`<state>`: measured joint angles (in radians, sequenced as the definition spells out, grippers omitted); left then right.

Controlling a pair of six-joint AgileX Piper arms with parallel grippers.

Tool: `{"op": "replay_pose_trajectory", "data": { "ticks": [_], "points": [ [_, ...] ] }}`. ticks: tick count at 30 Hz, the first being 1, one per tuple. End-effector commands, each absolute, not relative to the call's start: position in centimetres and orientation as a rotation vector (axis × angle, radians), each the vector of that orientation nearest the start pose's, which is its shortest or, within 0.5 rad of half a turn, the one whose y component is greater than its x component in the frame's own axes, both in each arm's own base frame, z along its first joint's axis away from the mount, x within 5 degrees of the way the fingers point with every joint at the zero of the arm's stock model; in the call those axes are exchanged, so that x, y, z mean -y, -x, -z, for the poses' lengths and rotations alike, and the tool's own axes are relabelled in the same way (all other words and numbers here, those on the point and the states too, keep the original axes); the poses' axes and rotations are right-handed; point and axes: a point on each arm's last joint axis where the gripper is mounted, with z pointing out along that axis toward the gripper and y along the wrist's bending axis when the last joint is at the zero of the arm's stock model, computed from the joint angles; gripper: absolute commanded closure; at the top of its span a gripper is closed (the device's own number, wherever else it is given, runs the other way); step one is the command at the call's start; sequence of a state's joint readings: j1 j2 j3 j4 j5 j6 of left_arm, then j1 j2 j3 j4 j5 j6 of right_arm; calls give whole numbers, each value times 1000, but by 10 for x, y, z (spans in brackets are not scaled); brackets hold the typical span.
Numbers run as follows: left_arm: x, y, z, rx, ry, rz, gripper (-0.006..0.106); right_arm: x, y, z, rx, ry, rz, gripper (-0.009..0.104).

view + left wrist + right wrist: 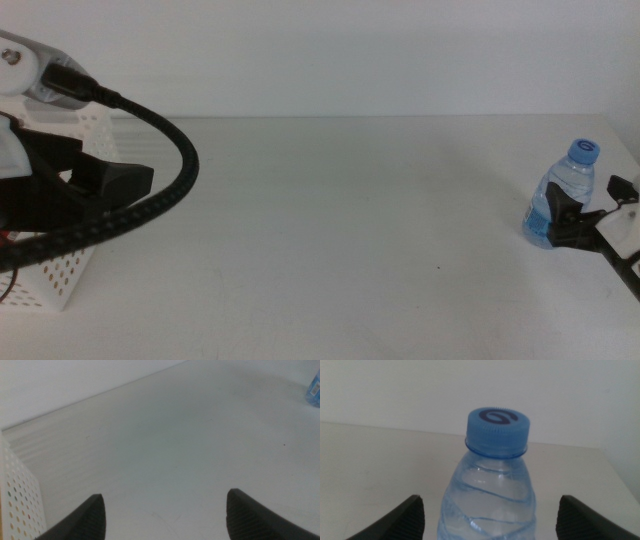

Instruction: Use arms to grab the bottles and put them into the dustbin to the left of the table.

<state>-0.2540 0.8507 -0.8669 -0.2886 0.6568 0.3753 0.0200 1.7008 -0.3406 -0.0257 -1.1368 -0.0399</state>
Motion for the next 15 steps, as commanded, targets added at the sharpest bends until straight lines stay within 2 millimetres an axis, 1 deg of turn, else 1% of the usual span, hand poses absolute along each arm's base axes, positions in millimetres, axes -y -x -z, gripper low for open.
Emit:
{"op": "replay_pose_trajectory", "data": {
  "ticks": [1, 9, 15],
  "points": [
    [58, -158, -379, -1943, -463, 272, 26, -7, -272, -171, -1543, 73, 7, 2],
    [58, -158, -379, -1943, -463, 272, 26, -7, -300, -156, -1565, 73, 6, 2],
    [58, -158, -379, -1943, -463, 272, 26, -7, -314, -145, -1602, 73, 7, 3]
  ]
}}
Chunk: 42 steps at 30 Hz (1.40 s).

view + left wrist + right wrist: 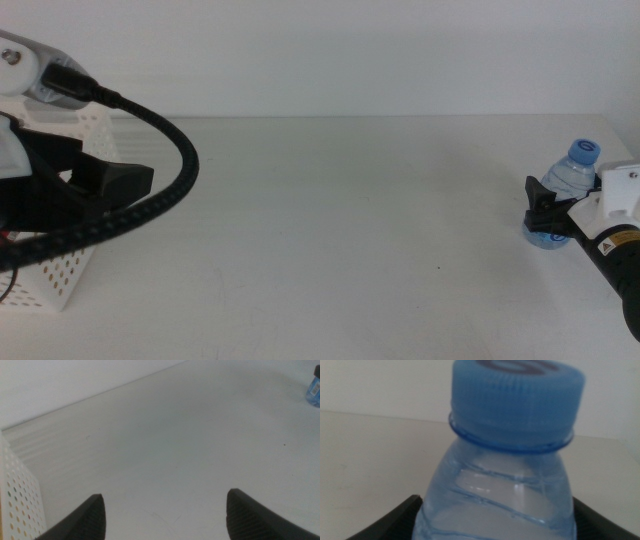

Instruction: Use arms to grab the bottles and put them into the dustbin to the left of the table.

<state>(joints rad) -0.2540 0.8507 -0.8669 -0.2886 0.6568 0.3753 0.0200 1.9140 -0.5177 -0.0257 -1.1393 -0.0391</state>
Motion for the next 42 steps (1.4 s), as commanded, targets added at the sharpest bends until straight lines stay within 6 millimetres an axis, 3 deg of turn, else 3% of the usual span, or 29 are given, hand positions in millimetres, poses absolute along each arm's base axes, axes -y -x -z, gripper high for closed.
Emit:
{"op": "replay_pose_trajectory", "data": {
  "ticks": [1, 4, 9, 10, 14, 22, 26, 34, 42],
  "points": [
    [58, -158, -379, -1943, -463, 272, 26, -7, -315, -146, -1597, 73, 13, 4],
    [58, -158, -379, -1943, -463, 272, 26, -5, -315, -146, -1598, 59, 33, 22],
    [58, -158, -379, -1943, -463, 272, 26, -7, -315, -142, -1639, 57, -8, 90],
    [58, -158, -379, -1943, -463, 272, 26, -8, -315, -141, -1651, 52, -30, 95],
    [58, -158, -379, -1943, -463, 272, 26, -21, -313, -145, -1644, 139, -106, 95],
    [58, -158, -379, -1943, -463, 272, 26, -60, -309, -184, -1614, 282, -217, 95],
    [58, -158, -379, -1943, -463, 272, 26, -89, -313, -204, -1619, 400, -277, 95],
    [58, -158, -379, -1943, -463, 272, 26, -150, -337, -243, -1565, 585, -407, 95],
    [58, -158, -379, -1943, -463, 272, 26, -192, -372, -260, -1541, 667, -482, 95]
  ]
}}
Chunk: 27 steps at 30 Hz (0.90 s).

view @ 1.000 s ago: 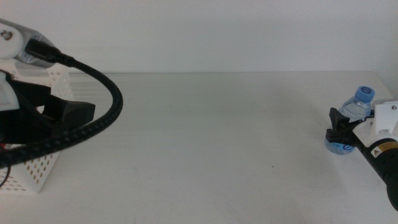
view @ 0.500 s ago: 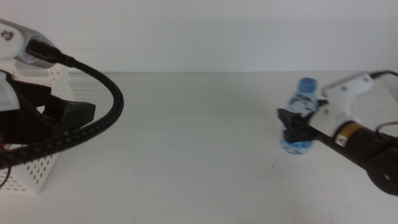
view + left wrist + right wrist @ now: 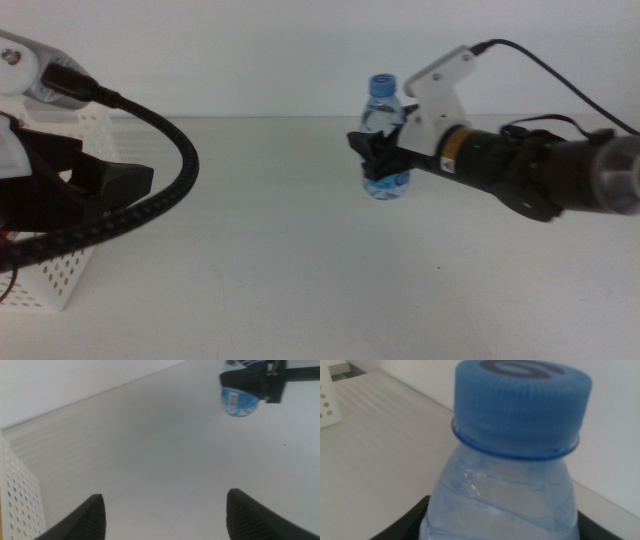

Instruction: Use arms to grab the bottles and put them into the dustbin to the left of the table.

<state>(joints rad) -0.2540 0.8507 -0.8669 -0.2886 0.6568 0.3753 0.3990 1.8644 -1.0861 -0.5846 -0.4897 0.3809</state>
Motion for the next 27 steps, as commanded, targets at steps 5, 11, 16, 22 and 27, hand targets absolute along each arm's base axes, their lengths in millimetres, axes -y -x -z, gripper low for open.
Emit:
{"op": "replay_pose_trajectory", "data": {
  "ticks": [5, 11, 16, 22, 27],
  "points": [
    [58, -158, -379, -1943, -463, 272, 26, -216, -392, -252, -1537, 677, -553, 95],
    [58, -158, -379, -1943, -463, 272, 26, -243, -408, -240, -1524, 683, -605, 95],
    [58, -158, -379, -1943, -463, 272, 26, -267, -404, -223, -1495, 725, -677, 95],
    [58, -158, -379, -1943, -463, 272, 26, -275, -403, -204, -1518, 743, -696, 95],
    [58, -158, -379, -1943, -463, 272, 26, -275, -403, -202, -1528, 744, -693, 85]
  ]
}}
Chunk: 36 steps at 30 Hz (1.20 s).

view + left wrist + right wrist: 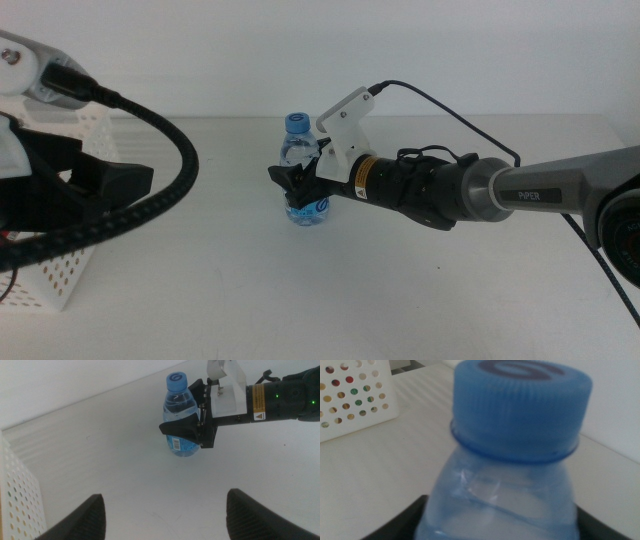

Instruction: Use arms to grab the bottles and put them into the dustbin to the left of the table.

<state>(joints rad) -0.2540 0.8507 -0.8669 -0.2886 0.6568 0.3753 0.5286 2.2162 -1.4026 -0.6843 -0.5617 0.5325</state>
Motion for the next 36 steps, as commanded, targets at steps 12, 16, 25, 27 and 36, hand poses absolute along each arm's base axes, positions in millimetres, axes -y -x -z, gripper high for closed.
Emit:
{"op": "replay_pose_trajectory", "data": {
  "ticks": [12, 16, 25, 27, 36],
  "points": [
    [58, -158, -379, -1943, -463, 272, 26, -272, -392, -231, -1558, 829, -689, 14],
    [58, -158, -379, -1943, -463, 272, 26, -267, -386, -250, -1560, 870, -639, 21],
    [58, -158, -379, -1943, -463, 272, 26, -257, -364, -280, -1565, 863, -695, 25],
    [58, -158, -379, -1943, -463, 272, 26, -252, -350, -286, -1555, 871, -690, 25],
    [58, -158, -379, -1943, -463, 272, 26, -207, -291, -313, -1569, 727, -702, 25]
  ]
}}
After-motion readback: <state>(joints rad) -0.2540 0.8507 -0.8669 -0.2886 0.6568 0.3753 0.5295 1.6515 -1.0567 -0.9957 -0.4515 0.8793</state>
